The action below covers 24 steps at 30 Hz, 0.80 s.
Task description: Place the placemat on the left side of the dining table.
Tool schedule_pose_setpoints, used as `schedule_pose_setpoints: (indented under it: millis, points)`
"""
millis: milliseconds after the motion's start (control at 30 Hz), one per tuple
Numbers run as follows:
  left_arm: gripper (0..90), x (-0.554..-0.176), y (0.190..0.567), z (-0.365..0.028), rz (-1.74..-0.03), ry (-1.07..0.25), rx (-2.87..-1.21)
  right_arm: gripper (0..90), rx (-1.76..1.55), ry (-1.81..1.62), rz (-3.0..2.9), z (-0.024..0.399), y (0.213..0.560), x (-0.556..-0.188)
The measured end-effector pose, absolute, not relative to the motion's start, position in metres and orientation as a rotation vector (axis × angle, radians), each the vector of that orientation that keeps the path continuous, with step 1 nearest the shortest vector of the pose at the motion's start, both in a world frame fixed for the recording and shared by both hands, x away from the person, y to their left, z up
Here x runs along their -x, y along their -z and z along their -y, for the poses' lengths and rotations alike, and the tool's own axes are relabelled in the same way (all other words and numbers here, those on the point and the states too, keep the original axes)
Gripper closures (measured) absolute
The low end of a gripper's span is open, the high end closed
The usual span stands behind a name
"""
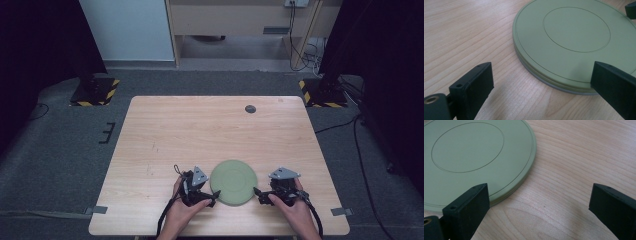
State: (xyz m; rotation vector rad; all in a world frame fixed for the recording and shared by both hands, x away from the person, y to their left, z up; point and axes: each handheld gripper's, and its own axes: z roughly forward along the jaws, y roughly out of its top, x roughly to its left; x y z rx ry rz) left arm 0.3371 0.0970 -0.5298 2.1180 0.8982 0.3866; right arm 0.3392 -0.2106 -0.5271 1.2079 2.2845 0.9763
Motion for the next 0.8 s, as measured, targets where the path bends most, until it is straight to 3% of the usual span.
schedule_pose_setpoints:
  millis: [800]
  points:
    - [2.5,-0.3371,0.528,-0.1008,-0.898,-0.434,-2.145,1.4,-1.228,-0.959,-2.261,0.2078,0.5274,-0.3413]
